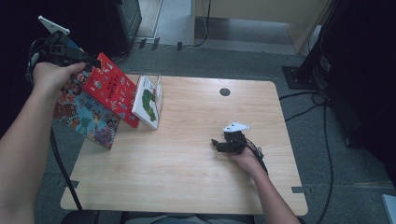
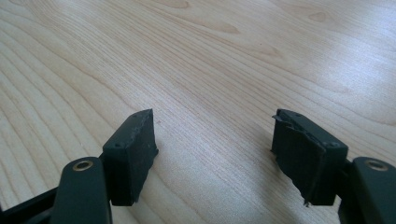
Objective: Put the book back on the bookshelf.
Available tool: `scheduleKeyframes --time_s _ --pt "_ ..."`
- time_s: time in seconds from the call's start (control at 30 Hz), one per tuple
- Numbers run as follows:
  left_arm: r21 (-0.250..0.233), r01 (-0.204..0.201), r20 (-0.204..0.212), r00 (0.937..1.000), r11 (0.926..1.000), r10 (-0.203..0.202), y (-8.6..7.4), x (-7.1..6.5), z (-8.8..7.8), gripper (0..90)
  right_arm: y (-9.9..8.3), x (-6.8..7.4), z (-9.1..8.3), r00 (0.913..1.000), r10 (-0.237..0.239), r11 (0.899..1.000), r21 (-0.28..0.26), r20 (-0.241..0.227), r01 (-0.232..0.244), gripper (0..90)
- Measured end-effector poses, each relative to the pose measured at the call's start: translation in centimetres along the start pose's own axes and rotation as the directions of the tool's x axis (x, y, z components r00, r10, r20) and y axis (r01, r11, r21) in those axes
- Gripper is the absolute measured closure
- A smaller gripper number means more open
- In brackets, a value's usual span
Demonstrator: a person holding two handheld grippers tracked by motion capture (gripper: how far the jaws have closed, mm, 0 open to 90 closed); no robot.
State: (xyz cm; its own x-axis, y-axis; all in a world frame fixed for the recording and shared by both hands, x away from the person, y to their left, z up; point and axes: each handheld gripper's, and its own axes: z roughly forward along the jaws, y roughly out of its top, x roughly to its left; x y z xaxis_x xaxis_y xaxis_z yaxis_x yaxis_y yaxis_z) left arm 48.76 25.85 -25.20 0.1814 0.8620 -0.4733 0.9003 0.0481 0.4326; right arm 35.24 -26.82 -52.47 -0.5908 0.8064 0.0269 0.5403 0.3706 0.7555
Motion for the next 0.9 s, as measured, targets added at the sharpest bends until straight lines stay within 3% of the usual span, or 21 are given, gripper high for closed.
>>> scheduleKeyframes --time_s 0.2,0.33,0.9 --pt "0.007 -0.028 -0.007 0.9996 0.9996 0.028 -1.4 -1.3 0.3 49.4 0.0 0.0 0.0 0.9999 -0.008 1.0 0.006 -0.009 0.008 27.6" --pt "0.013 -0.042 0.052 0.9978 0.999 0.041 -2.7 -2.1 0.9 48.1 0.0 0.0 0.0 0.9999 -0.008 1.0 0.006 -0.01 0.008 27.5" --pt "0.045 -0.12 0.11 0.9873 0.9918 0.114 -6.8 -4.9 3.1 46.4 0.0 0.0 0.0 0.9999 -0.007 1.0 0.007 -0.009 0.007 27.5"
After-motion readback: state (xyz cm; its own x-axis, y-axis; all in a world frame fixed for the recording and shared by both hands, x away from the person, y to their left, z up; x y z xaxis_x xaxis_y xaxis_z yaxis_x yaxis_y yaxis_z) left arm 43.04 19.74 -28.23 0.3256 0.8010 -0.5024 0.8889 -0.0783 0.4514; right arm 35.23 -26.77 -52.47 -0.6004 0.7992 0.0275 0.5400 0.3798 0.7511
